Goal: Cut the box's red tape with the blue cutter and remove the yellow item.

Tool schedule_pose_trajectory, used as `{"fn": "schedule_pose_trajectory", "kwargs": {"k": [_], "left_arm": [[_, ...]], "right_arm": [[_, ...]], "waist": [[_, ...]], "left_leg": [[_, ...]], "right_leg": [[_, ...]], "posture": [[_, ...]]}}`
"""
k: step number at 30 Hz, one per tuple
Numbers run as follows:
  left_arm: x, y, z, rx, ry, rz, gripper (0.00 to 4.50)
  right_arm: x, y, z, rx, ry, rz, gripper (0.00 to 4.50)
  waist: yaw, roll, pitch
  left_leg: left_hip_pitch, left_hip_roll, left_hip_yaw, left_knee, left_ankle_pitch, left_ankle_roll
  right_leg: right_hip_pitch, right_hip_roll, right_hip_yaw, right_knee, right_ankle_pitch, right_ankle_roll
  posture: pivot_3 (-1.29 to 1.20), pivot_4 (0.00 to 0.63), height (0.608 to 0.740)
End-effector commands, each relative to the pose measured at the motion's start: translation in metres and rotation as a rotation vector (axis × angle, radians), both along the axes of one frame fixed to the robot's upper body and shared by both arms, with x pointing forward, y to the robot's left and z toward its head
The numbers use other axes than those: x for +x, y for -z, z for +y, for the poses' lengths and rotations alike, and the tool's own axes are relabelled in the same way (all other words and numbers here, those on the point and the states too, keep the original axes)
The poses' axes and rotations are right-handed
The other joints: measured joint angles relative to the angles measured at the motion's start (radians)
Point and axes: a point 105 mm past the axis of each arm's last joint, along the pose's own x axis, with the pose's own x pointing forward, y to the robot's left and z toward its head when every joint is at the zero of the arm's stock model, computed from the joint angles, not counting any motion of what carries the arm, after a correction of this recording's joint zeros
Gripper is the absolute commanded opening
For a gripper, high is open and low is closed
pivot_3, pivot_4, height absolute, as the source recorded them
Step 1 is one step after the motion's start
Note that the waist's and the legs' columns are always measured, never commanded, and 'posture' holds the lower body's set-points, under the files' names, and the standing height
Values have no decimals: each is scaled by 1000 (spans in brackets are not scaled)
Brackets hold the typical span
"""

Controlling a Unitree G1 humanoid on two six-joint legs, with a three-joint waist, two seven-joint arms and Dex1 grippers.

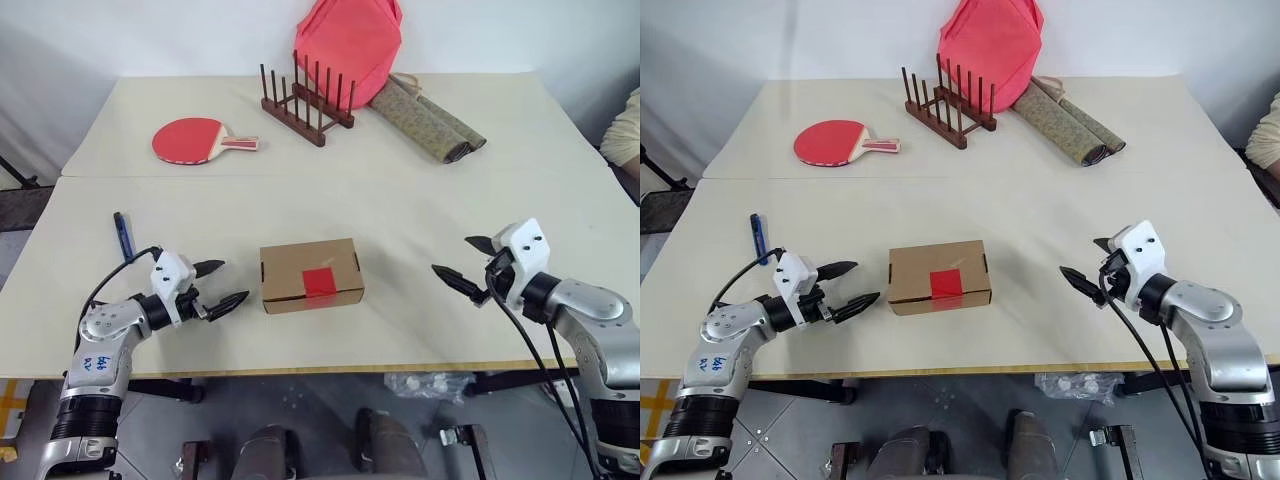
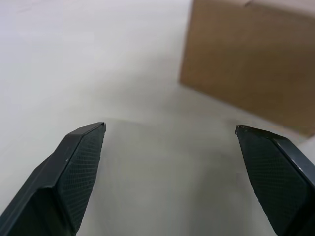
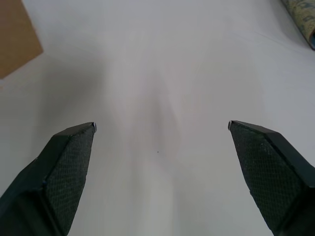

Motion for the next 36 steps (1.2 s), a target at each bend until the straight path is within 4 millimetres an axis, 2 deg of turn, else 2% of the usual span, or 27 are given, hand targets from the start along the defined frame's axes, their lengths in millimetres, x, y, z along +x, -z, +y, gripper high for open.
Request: {"fn": "schedule_pose_trajectory", "kwargs": {"k": [1,5,6,8,12,19,22,26,28,32,34,36], "left_arm": [[-1,-12,-11,-8,90,-30,4500],[-4,-15,-18,-29,146,-31,4500],[-5,-16,-20,-37,162,-23,4094],[-6,-18,-23,-44,183,-28,3571],[-9,-20,-31,-60,242,-20,2339],[-10,-26,-38,-61,294,-25,109],[-14,-25,-49,-53,356,-3,50],[-27,-24,-72,-15,505,57,50],[-30,-24,-78,4,543,70,50],[-43,-28,-104,11,667,111,50],[-45,-35,-101,-12,642,112,50],[-44,-39,-92,-19,597,116,50]], "right_arm": [[-1,-6,14,9,-34,23,3892],[-3,-6,39,38,-111,79,2602],[0,-7,41,51,-88,87,2205],[3,-7,44,54,-70,112,1482],[1,-3,67,11,-177,161,48],[7,-3,93,-24,-276,207,0],[12,-5,107,-32,-333,211,0],[32,-10,136,-21,-396,214,0],[39,-12,143,-15,-408,200,0],[72,-40,163,55,-380,-7,0],[87,-57,149,99,-281,-102,0],[94,-66,134,115,-207,-141,0]], "waist": [[0,0,0],[-1,0,0],[-2,0,0],[-1,0,0],[-1,0,0],[0,0,0],[-1,0,0],[-10,0,0],[-19,0,0],[-27,0,0],[-28,0,0],[-29,0,0]], "left_leg": [[0,0,0,0,0,0],[0,0,0,0,0,0],[0,0,0,0,0,0],[0,0,0,0,0,0],[0,0,0,1,0,0],[-1,0,0,1,0,0],[-1,0,0,1,0,0],[-1,0,0,1,0,0],[-1,0,0,2,0,0],[-2,0,0,2,0,0],[-2,0,0,2,0,0],[-3,1,-1,2,0,0]], "right_leg": [[0,0,0,0,0,0],[0,0,0,0,0,0],[0,0,0,0,0,0],[0,0,0,0,0,0],[0,0,0,0,0,0],[0,0,-1,0,0,0],[0,0,-2,0,0,0],[0,0,-2,1,0,0],[0,0,-2,1,0,0],[0,0,-4,1,0,0],[-1,0,-4,1,0,0],[-2,0,-4,2,0,0]], "posture": [[0,150,740],[0,150,740],[0,150,740],[0,150,740],[0,150,740],[0,150,740],[0,150,740],[0,150,740],[0,150,740],[0,150,740],[0,150,740],[0,150,740]]}}
